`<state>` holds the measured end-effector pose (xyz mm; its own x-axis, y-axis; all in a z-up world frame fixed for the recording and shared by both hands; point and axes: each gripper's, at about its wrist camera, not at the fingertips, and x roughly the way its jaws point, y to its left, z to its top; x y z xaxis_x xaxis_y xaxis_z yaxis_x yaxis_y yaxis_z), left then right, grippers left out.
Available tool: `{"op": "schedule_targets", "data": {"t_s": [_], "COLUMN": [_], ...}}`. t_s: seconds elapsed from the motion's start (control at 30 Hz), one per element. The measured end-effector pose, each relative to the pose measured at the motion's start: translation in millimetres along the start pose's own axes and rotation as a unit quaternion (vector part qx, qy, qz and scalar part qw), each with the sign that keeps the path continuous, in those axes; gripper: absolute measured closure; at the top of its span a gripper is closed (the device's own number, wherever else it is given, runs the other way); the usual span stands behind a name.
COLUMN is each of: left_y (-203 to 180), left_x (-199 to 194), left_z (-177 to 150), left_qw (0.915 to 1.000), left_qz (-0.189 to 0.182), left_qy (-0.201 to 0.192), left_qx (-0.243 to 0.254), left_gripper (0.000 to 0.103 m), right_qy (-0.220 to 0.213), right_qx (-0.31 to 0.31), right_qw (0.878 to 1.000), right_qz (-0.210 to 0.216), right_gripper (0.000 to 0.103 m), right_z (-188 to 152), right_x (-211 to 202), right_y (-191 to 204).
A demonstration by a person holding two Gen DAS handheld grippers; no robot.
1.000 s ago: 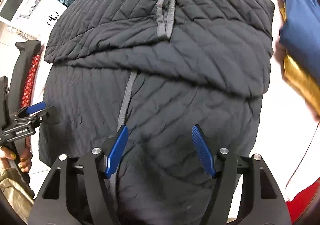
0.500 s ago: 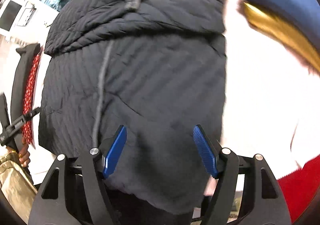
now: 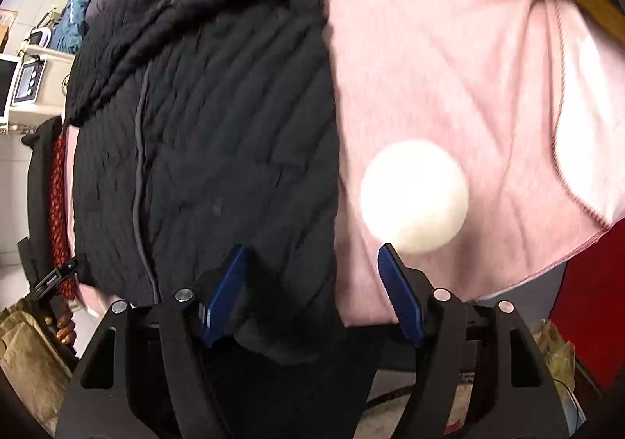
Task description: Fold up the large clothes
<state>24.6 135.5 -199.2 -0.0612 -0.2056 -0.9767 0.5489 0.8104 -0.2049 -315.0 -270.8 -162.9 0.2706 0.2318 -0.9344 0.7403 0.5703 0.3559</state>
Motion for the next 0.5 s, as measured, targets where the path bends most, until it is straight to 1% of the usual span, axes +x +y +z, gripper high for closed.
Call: {"op": "schedule_targets", "data": {"t_s": [0.07,0.13,0.17,0.2,0.27,0.33,0.4,0.47,0.5], "left_y": [-4.9,-7.5,-6.2,-11.4,-9.1,-4.1,1.4,5.2,8.9], "left_x": [8.0,13.8,13.7,14.1,8.1,-3.2,-13.8,-18.3,-14.8], "left_z": [-8.0,-13.8,-17.3,-15.5,-11.1,-7.3,-3.9,1.3,4.0], "left_qw": [0.9999,0.9997,0.9998,0.9999,0.9998,0.9992,0.9986,0.9985,0.9989], "left_qz": [0.002,0.014,0.013,0.010,0.009,0.013,0.006,0.000,-0.003], "left_qy": [0.008,0.005,0.001,-0.003,-0.017,-0.037,-0.053,-0.055,-0.046], "left_qx": [0.012,0.018,0.014,0.010,0.005,0.005,0.003,0.002,0.003], "left_gripper": [0.013,0.013,0.013,0.013,0.013,0.013,0.013,0.013,0.013], "right_qy": [0.010,0.021,0.025,0.034,0.046,0.046,0.045,0.045,0.047], "right_qx": [-0.005,-0.004,-0.004,-0.004,-0.006,-0.006,0.002,0.007,0.008], "right_qw": [1.000,0.999,0.999,0.999,0.998,0.998,0.998,0.998,0.997], "right_qz": [0.012,0.024,0.028,0.035,0.039,0.031,0.040,0.053,0.057], "right_gripper": [0.034,0.034,0.034,0.034,0.034,0.034,0.034,0.034,0.034], "right_z": [-3.1,-6.6,-8.1,-10.0,-13.3,-17.7,-18.7,-19.9,-19.9], "right_x": [5.4,12.0,14.4,18.9,24.8,25.7,24.7,25.3,27.0], "right_y": [2.9,4.3,4.9,5.4,4.7,0.4,-2.8,-6.9,-7.9]}}
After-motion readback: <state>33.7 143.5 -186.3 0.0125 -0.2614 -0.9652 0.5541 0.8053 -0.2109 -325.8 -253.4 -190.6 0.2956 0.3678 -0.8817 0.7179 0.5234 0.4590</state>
